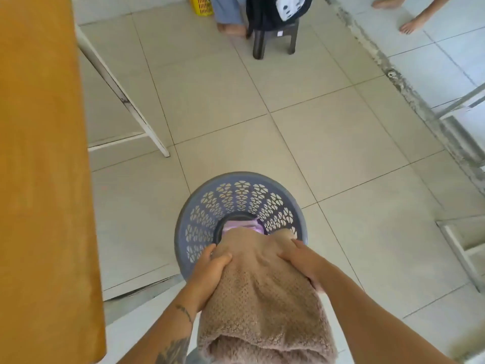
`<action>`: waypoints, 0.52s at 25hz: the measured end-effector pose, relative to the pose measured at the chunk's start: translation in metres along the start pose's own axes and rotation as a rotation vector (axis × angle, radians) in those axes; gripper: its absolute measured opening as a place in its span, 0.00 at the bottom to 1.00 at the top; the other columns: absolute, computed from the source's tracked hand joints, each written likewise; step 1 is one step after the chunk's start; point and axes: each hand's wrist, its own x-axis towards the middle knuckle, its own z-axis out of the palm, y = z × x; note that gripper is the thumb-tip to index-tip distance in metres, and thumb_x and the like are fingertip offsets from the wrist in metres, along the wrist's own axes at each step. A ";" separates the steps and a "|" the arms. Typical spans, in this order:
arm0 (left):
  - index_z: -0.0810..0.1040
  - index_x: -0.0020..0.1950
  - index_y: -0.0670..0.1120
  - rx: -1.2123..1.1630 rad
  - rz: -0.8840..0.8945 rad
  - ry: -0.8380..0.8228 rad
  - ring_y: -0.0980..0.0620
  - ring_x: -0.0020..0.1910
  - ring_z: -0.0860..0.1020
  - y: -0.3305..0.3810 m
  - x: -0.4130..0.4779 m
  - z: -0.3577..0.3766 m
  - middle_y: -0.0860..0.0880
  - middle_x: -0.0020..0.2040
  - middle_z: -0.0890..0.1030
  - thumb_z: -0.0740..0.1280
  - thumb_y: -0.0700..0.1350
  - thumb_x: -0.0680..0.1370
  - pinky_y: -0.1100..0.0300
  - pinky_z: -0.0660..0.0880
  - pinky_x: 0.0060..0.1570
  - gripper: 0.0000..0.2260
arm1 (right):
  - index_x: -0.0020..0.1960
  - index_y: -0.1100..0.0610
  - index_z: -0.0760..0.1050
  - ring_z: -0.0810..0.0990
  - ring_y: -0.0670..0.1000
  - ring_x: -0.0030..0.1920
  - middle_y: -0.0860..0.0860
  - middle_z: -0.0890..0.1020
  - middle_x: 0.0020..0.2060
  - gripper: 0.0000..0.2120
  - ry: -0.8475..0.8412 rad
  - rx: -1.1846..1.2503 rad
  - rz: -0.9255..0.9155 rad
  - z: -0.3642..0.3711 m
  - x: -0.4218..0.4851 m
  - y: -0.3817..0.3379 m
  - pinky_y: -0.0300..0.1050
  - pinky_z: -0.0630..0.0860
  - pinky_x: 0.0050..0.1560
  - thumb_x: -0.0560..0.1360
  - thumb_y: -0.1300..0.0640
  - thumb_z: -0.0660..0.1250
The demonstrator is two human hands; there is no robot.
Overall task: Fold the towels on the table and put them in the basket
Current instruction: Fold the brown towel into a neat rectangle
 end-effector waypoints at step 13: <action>0.64 0.77 0.52 0.377 -0.099 0.049 0.48 0.58 0.75 -0.074 0.238 0.031 0.46 0.72 0.70 0.63 0.44 0.78 0.63 0.72 0.49 0.26 | 0.77 0.52 0.58 0.72 0.63 0.67 0.60 0.70 0.71 0.35 -0.050 -0.132 0.033 0.037 0.248 0.015 0.60 0.70 0.68 0.74 0.58 0.68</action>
